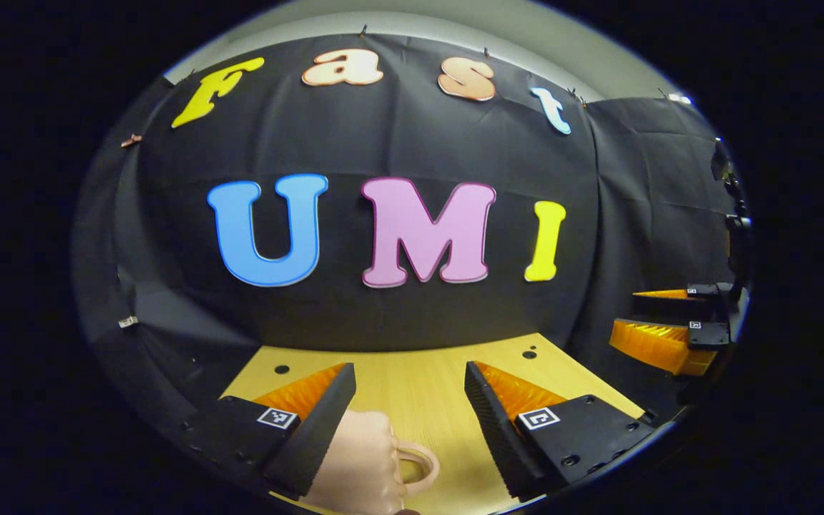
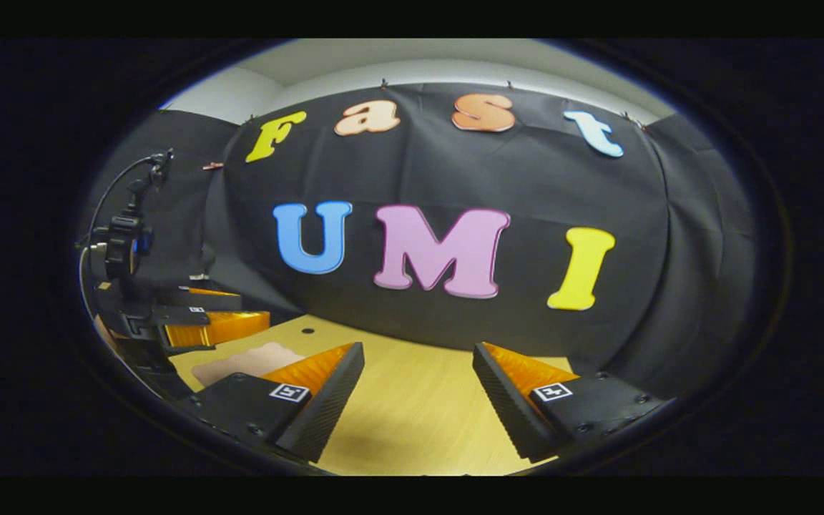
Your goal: First open the suitcase, pack the skin care products into it, and then close the suitcase.
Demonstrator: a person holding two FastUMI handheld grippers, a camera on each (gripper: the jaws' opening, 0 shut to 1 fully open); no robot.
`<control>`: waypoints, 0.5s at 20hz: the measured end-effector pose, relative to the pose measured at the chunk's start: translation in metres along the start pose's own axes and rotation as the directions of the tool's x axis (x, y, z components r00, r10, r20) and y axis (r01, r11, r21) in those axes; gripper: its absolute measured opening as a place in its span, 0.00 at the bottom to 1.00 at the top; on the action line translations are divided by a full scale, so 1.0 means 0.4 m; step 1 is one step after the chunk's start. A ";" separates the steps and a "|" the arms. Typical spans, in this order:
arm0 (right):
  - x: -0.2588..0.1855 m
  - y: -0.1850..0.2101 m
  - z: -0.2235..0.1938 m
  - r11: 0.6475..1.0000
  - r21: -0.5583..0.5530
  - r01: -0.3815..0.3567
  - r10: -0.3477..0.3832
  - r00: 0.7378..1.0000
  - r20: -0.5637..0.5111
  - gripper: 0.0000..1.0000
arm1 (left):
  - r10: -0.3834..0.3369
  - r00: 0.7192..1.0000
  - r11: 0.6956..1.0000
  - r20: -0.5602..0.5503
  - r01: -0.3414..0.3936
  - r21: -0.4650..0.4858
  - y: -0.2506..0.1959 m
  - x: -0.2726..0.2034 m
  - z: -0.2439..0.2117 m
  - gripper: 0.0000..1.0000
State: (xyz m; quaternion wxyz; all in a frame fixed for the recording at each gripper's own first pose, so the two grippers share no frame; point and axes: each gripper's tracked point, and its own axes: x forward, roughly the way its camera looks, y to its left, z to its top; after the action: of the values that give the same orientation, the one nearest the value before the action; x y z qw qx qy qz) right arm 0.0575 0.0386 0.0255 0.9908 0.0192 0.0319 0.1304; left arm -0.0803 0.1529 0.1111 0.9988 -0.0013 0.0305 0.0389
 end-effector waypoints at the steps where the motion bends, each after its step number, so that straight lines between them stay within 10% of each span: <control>1: -0.004 -0.005 0.028 1.000 -0.011 0.015 -0.015 0.999 0.034 0.96 | 0.015 1.000 1.000 0.026 -0.015 -0.007 0.004 -0.017 0.028 0.96; 10: -0.041 -0.004 0.095 0.995 0.090 0.049 -0.060 0.990 0.128 0.96 | 0.091 0.990 0.995 0.109 -0.085 -0.053 0.055 -0.074 0.106 0.96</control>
State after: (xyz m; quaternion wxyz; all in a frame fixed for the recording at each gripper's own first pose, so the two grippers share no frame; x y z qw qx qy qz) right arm 0.0448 0.0317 0.0641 0.9922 0.0697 -0.0270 0.1002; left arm -0.1087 0.1727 0.1551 0.9959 -0.0218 -0.0261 0.0835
